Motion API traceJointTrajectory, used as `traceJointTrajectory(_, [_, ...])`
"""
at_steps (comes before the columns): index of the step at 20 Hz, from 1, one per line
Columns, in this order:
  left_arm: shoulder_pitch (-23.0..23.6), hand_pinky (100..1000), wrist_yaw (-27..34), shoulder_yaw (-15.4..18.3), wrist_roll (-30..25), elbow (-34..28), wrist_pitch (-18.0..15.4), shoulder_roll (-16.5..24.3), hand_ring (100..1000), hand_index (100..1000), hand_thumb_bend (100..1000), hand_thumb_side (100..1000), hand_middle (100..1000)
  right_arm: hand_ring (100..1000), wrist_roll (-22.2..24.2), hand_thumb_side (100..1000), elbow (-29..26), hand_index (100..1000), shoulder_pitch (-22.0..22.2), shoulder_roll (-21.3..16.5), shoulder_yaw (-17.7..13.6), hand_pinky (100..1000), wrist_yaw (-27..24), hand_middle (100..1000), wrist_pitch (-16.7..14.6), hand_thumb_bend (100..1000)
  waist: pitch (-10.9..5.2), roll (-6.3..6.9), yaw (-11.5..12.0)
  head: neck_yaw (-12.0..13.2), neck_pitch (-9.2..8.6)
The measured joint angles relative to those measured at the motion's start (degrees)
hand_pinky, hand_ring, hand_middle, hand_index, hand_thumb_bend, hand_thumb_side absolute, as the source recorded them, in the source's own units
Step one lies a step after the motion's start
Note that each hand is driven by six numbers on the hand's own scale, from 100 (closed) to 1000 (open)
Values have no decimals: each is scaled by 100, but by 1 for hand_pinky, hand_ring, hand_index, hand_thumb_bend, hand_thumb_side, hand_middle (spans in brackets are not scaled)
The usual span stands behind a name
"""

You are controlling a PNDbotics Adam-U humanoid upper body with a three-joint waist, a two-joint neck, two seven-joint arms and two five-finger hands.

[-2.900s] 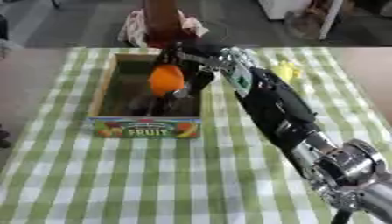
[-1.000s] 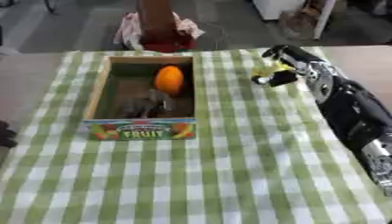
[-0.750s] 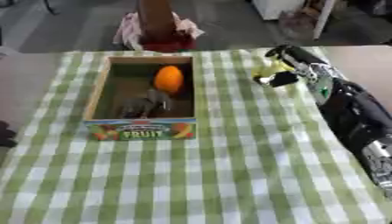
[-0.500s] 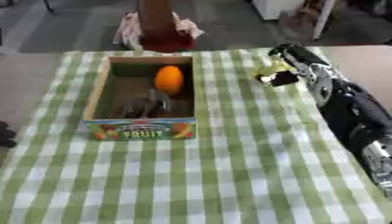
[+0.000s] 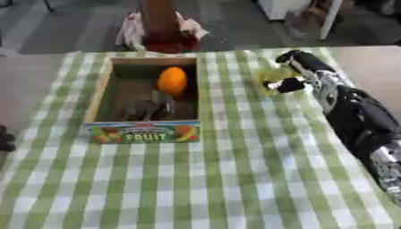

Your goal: Pick up objects on the table and place them in the box.

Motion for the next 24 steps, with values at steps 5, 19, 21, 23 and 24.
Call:
traceJointTrajectory(5, [0, 568, 0, 0, 0, 0, 0, 0, 594, 735, 100, 845, 556, 697, 114, 402, 29, 813, 13, 30, 1, 590, 71, 753, 37, 413, 0, 1, 20, -11, 0])
traceJointTrajectory(19, [0, 568, 0, 0, 0, 0, 0, 0, 594, 735, 100, 845, 556, 344, 268, 175, 27, 608, 13, 101, 1, 216, 76, 501, 107, 100, -2, 1, 28, -51, 0])
traceJointTrajectory(21, [0, 568, 0, 0, 0, 0, 0, 0, 594, 735, 100, 845, 556, 299, 254, 170, 23, 575, 13, 101, 1, 166, 76, 471, 94, 100, -2, 1, 27, -52, 0])
traceJointTrajectory(23, [0, 568, 0, 0, 0, 0, 0, 0, 594, 735, 100, 845, 556, 270, 234, 169, 5, 554, 15, 105, 1, 129, 71, 453, 74, 100, -2, 4, 24, -53, 0])
traceJointTrajectory(24, [0, 568, 0, 0, 0, 0, 0, 0, 594, 735, 100, 845, 556, 268, 225, 168, -7, 550, 17, 111, 1, 124, 63, 448, 61, 100, -2, 5, 20, -54, 0])
